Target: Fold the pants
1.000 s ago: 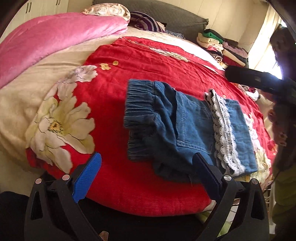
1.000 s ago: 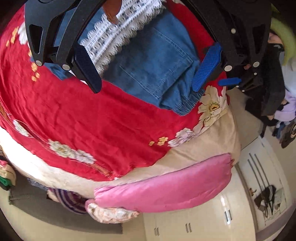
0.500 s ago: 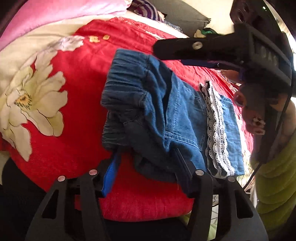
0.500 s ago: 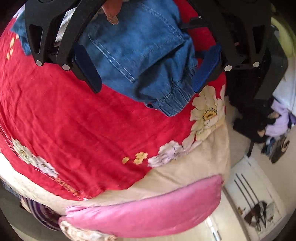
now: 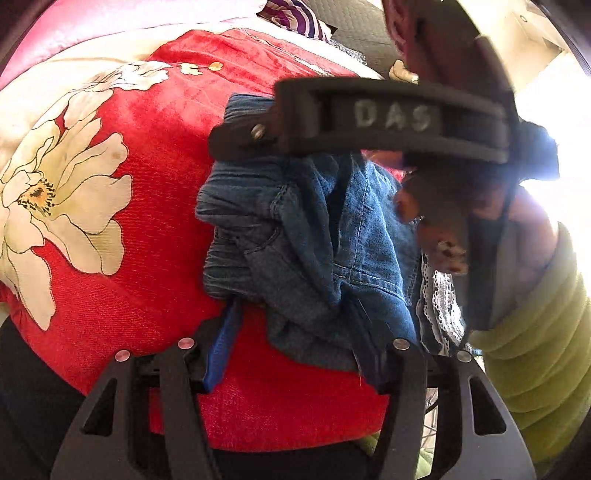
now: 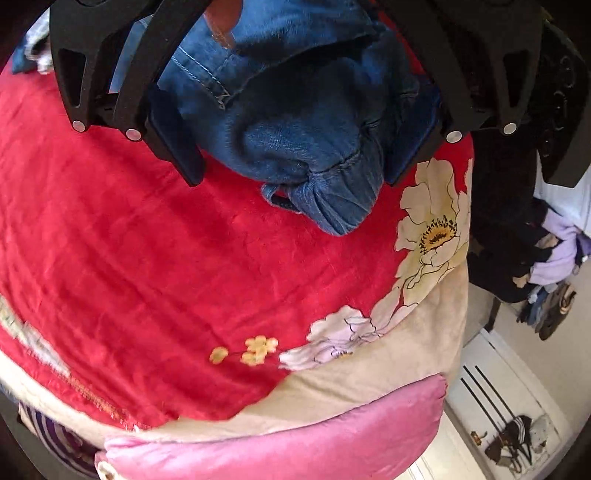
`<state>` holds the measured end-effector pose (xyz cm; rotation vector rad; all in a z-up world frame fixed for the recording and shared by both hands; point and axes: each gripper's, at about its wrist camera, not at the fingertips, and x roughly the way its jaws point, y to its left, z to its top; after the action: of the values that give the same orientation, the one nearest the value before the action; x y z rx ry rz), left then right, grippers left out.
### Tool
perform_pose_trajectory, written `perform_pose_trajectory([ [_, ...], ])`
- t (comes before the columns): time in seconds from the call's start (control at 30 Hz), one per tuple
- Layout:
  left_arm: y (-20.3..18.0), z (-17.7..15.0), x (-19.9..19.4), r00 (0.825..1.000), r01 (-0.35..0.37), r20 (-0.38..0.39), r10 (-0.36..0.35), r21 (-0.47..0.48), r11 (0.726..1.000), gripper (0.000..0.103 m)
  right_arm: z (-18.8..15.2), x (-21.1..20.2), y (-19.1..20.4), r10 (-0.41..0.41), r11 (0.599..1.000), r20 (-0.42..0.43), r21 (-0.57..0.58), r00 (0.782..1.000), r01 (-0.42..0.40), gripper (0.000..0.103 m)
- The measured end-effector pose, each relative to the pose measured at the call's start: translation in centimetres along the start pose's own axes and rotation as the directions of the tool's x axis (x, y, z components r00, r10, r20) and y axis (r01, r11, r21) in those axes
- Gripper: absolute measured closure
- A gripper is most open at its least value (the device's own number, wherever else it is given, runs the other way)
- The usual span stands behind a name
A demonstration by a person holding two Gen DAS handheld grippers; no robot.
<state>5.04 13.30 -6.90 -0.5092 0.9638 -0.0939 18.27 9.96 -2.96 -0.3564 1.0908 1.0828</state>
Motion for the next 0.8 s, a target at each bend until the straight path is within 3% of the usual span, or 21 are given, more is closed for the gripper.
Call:
perform_pose_trajectory([
  [0.03,0.1,0.0,0.0,1.000,0.005,0.001,-0.005,-0.004,1.000,0.047,-0.2,0.2,-0.1,0.014,1.000,0.009,0.000,1.000,-0.014,0.030],
  [0.1,0.2,0.1,0.0,1.000,0.017,0.004,-0.017,-0.012,1.000,0.045,-0.5,-0.2,-0.2,0.036,0.999,0.029,-0.009,0.999,-0.036,0.065],
  [0.17,0.2,0.2,0.0,0.999,0.036,0.008,-0.036,-0.019,0.999,0.039,-0.7,-1.4,-0.2,0.055,0.998,0.061,-0.013,0.997,-0.054,0.076],
  [0.33,-1.1,0.2,-0.4,0.999,-0.017,0.028,0.016,0.036,0.999,0.016,-2.3,-5.4,-0.7,0.109,0.994,0.160,0.001,0.981,-0.110,0.078],
  [0.53,-2.4,0.4,-0.8,0.999,0.033,0.034,-0.034,0.051,0.998,0.012,-4.4,-10.2,-2.2,0.145,0.987,0.263,0.027,0.954,-0.158,0.078],
  [0.67,-3.6,1.2,0.3,0.994,0.113,-0.006,-0.113,0.071,0.991,0.012,-5.7,-12.3,-3.3,0.162,0.983,0.311,0.037,0.937,-0.182,0.077],
  [0.73,-4.4,1.6,0.6,0.988,0.155,-0.015,-0.154,0.079,0.985,0.015,-6.2,-13.0,-4.0,0.167,0.980,0.331,0.043,0.929,-0.192,0.076],
  [0.8,-5.5,2.0,0.8,0.979,0.202,-0.026,-0.200,0.089,0.975,0.042,-6.7,-13.5,-4.6,0.172,0.978,0.350,0.049,0.921,-0.201,0.068],
])
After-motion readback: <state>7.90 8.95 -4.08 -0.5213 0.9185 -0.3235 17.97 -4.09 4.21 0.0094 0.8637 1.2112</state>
